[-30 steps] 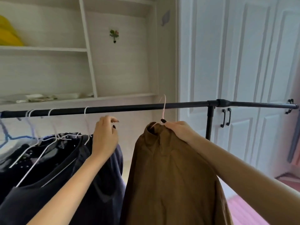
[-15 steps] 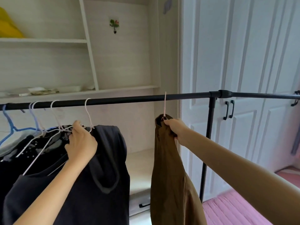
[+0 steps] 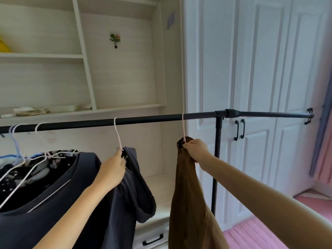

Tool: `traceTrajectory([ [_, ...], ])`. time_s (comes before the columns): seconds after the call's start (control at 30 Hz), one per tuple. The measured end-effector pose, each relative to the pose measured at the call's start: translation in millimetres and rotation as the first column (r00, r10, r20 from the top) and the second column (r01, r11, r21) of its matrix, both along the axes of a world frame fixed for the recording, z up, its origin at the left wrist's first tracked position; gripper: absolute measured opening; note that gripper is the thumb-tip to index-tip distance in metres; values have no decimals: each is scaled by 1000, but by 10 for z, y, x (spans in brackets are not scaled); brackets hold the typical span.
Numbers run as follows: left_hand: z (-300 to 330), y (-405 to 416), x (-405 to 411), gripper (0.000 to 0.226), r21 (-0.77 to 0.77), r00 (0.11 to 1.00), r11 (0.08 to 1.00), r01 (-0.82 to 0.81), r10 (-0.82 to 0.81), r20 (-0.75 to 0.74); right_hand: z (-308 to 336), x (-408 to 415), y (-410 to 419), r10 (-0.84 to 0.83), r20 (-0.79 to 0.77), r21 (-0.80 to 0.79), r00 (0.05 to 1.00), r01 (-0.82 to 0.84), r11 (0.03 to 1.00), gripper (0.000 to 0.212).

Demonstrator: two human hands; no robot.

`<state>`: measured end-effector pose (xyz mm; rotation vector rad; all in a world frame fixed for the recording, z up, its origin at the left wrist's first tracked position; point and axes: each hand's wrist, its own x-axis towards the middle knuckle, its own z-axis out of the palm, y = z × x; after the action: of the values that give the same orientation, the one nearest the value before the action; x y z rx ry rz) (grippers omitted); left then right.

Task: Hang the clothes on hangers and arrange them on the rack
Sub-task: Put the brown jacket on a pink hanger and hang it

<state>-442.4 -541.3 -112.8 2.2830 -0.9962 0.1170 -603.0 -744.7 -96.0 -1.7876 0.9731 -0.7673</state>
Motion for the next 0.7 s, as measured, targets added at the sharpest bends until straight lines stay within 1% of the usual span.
traceTrajectory([
  [0.1, 38, -243, -222, 55, -20, 993, 995, 95, -96, -72, 0, -85, -95, 5, -22, -17, 1000, -6, 1000, 33],
  [0.17, 53, -407, -321, 54, -55, 977, 988, 142, -149, -151, 10, -150, -158, 13, -24, -17, 1000, -13, 1000, 33],
  [0.27, 92, -609, -478, 54, -114, 937, 973, 199, -223, -269, 29, -222, -230, 28, -51, -43, 998, -31, 999, 32],
  [0.4, 139, -849, -712, 52, -160, 882, 955, 251, -294, -368, 34, -292, -288, 30, -96, -100, 995, -40, 994, 33],
  [0.57, 167, -1068, -897, 49, -175, 858, 959, 225, -280, -431, 22, -314, -326, -31, -181, -231, 983, -12, 973, 33],
  [0.7, 191, -1099, -968, 48, -161, 875, 969, 186, -238, -421, 11, -377, -347, -119, -247, -388, 962, 14, 922, 37],
])
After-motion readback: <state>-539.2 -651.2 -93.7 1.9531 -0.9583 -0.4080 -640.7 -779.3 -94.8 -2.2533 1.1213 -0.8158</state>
